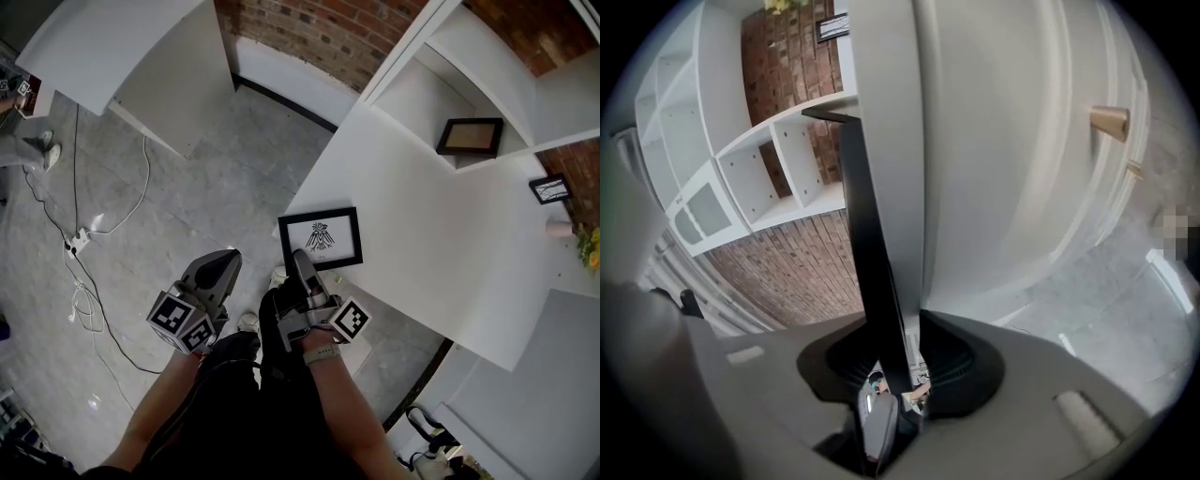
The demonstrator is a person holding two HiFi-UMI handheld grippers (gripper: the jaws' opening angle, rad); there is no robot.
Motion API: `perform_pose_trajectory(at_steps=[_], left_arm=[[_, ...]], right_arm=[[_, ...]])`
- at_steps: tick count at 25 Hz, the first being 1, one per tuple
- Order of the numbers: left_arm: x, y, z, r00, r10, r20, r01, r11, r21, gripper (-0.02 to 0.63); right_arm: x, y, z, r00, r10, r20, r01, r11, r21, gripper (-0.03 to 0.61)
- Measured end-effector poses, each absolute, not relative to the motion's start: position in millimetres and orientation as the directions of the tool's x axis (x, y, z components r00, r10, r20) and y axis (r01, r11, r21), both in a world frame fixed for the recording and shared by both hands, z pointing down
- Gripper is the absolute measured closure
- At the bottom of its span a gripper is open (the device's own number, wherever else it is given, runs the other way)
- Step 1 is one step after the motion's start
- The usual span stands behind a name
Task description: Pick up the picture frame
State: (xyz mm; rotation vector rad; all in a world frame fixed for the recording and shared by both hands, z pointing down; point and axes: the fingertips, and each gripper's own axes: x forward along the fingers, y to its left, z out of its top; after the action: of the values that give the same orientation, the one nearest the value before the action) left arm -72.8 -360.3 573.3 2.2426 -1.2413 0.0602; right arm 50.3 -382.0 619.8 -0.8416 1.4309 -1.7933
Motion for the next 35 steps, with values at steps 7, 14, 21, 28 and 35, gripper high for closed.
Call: perform_pose_trajectory(at_steps=[7, 14, 21, 28, 35], left_arm=[[-78, -355, 571, 0.56, -0.771, 0.304, -0.795, -0.395, 0.461, 0.612], [-86, -350, 570, 0.547, -0.783, 0.295, -0.799, -0.384, 0.464, 0.612], [-82, -345, 563, 0.566, -0.777, 0.275, -0.787, -0.411, 0.46, 0.612], [-79, -340, 546, 0.579, -0.778, 0.243, -0.783, -0.447, 0.432, 0.612], [-75, -331, 524, 0.594, -0.779, 0.202, -0.776, -0.487, 0.401, 0.612]], right_arm=[[44, -379, 611, -0.553, -0.832, 0.047, 0.111, -0.129, -0.985, 0.528], [43, -380, 596, -0.57, -0.822, -0.004, 0.016, -0.007, -1.0, 0.54], [48, -378, 584, -0.585, -0.811, -0.017, -0.054, 0.059, -0.997, 0.541], [57, -370, 564, -0.585, -0.811, -0.033, -0.116, 0.124, -0.985, 0.541], [63, -354, 546, -0.582, -0.813, -0.004, -0.237, 0.174, -0.956, 0.541]])
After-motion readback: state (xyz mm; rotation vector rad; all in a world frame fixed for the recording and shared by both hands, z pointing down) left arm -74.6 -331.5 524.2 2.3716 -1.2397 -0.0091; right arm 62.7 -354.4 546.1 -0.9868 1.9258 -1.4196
